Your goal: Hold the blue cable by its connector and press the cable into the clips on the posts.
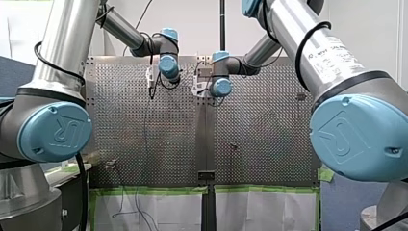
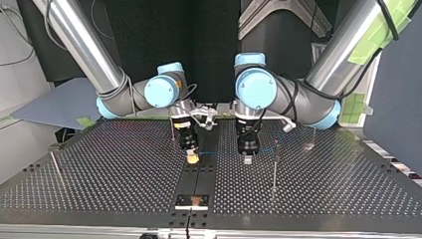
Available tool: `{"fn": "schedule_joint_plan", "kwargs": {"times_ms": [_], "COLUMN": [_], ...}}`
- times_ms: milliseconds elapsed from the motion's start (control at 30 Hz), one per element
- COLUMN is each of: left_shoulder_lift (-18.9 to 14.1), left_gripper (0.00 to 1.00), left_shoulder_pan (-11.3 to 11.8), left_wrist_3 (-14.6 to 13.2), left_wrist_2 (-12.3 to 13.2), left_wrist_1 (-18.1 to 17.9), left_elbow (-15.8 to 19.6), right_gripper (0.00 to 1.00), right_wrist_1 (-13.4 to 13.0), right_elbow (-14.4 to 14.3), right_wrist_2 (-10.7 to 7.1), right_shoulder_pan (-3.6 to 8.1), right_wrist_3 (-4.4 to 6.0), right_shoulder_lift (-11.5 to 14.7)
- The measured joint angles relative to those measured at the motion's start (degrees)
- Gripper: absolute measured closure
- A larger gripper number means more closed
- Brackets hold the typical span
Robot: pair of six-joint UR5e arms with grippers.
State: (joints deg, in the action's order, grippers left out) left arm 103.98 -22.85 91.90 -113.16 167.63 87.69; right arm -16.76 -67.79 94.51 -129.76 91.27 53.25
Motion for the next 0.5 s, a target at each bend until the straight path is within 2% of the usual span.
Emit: {"fn": "schedule_joint_plan", "kwargs": {"times_ms": [233, 500], "left_shoulder_lift": [1.25, 3.37], "left_gripper": [1.0, 1.0], "left_shoulder_pan": [-1.14, -3.32], "left_wrist_3": [2.86, 6.0], "left_wrist_2": [-0.97, -3.01], "left_wrist_1": [-2.64, -2.98], "left_elbow": [0.0, 0.08], "right_gripper": [1.0, 1.0], "right_wrist_1": [-0.03, -0.2], "right_elbow": [-2.31, -5.76], "right_wrist_2": [-0.06, -0.04], "right_shoulder_pan": [1.32, 3.09], "right_wrist_3": [0.66, 0.26], "right_shoulder_lift": [-0.06, -0.1]}}
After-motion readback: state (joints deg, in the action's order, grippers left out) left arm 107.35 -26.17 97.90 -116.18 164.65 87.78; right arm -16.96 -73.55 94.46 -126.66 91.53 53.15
